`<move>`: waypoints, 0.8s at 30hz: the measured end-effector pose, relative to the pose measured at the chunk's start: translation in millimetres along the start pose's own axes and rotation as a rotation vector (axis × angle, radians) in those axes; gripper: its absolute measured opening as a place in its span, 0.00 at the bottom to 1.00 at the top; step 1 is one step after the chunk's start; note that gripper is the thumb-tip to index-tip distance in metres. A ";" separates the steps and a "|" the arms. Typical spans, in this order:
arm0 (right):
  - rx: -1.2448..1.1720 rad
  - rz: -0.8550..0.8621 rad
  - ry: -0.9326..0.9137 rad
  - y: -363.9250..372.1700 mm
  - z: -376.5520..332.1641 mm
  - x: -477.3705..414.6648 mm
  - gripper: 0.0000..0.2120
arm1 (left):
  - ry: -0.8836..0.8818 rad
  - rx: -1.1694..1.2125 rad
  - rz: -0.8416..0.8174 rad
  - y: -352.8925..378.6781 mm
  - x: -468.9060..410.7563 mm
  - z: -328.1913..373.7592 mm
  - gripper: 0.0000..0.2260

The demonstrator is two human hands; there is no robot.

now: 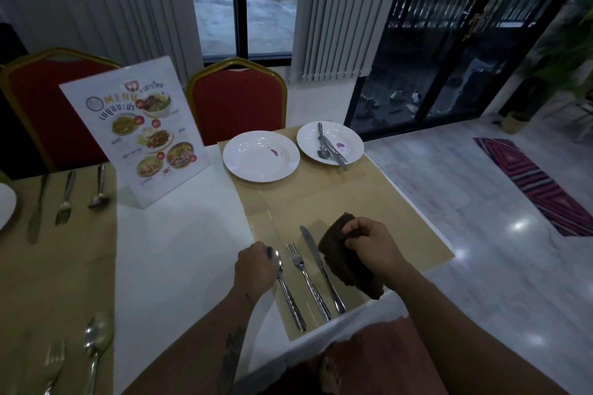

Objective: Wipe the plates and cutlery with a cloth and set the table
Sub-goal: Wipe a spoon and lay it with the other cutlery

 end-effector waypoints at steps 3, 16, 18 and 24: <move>0.003 -0.024 0.000 4.8 -2.5 -0.3 0.10 | -0.012 0.026 0.009 1.8 2.1 -1.6 0.10; 0.051 -0.049 -0.034 17.0 -29.8 -23.6 0.10 | -0.089 -0.039 -0.055 -30.8 -19.1 2.1 0.08; 0.014 -0.069 -0.018 21.2 -30.4 -34.2 0.11 | -0.097 -0.052 -0.040 -40.0 -29.5 8.8 0.03; -0.380 -0.159 0.228 28.7 -12.3 -72.4 0.05 | -0.147 -0.001 -0.029 -51.7 -69.0 35.5 0.11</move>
Point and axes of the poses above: each hand's wrist, its own x-axis away from the middle knuckle, its own y-axis out of the palm, z = x × y, the point moved 6 cm from there along -x, towards the middle knuckle, and after that the axes turned 1 degree about -y, right-handed, at the moved point
